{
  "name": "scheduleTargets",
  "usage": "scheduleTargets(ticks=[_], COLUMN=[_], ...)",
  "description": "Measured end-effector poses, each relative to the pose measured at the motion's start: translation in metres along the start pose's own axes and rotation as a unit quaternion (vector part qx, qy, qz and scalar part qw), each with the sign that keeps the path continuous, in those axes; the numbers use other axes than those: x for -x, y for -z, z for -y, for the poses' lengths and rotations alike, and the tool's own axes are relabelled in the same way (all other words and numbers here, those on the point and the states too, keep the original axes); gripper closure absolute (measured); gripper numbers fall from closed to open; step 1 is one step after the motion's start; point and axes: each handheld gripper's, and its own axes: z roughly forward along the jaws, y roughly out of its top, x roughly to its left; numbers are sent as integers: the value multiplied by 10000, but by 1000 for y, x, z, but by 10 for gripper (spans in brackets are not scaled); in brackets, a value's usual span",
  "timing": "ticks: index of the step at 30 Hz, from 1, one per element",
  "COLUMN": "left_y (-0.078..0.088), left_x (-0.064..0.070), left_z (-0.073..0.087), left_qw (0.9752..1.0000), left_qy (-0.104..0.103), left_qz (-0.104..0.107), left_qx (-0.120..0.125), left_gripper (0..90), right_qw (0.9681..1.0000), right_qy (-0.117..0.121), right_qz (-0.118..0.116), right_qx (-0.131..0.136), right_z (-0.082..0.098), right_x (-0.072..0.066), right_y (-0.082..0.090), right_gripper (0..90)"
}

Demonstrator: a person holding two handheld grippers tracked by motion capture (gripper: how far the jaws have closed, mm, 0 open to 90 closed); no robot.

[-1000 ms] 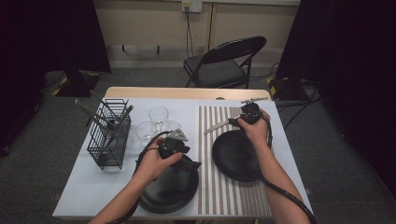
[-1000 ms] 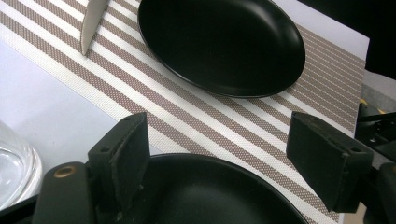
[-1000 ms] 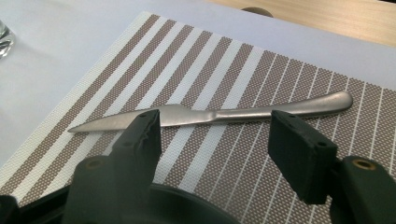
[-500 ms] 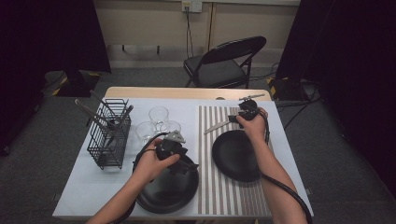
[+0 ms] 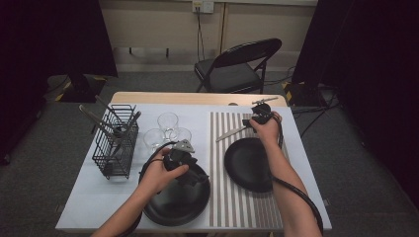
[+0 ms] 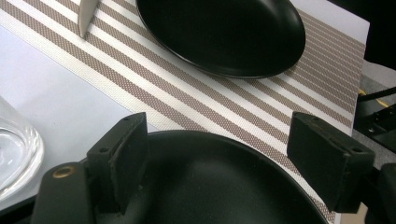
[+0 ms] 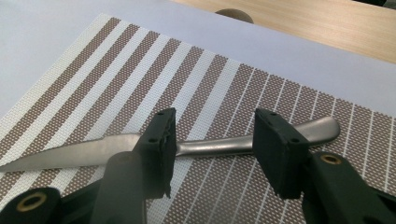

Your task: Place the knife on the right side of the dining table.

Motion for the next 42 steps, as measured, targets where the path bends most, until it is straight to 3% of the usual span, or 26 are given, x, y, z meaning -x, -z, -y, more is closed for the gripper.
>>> scheduleTargets(ticks=[16,27,42], left_y=[8,14,16], left_x=[0,1,0], left_z=[8,11,14], left_qw=[10000,9999,9998], left_qy=[38,45,73], left_qz=[-24,-66,-86], left_qx=[80,93,135], left_gripper=[207,207,207], right_qw=[9998,9989,9986], right_qy=[27,192,120], right_qz=[10,90,127], right_qx=[-211,-424,-493], right_z=[-5,-8,-7], right_x=[-1,-3,-1], right_y=[-18,-24,-29], right_gripper=[567,614,650])
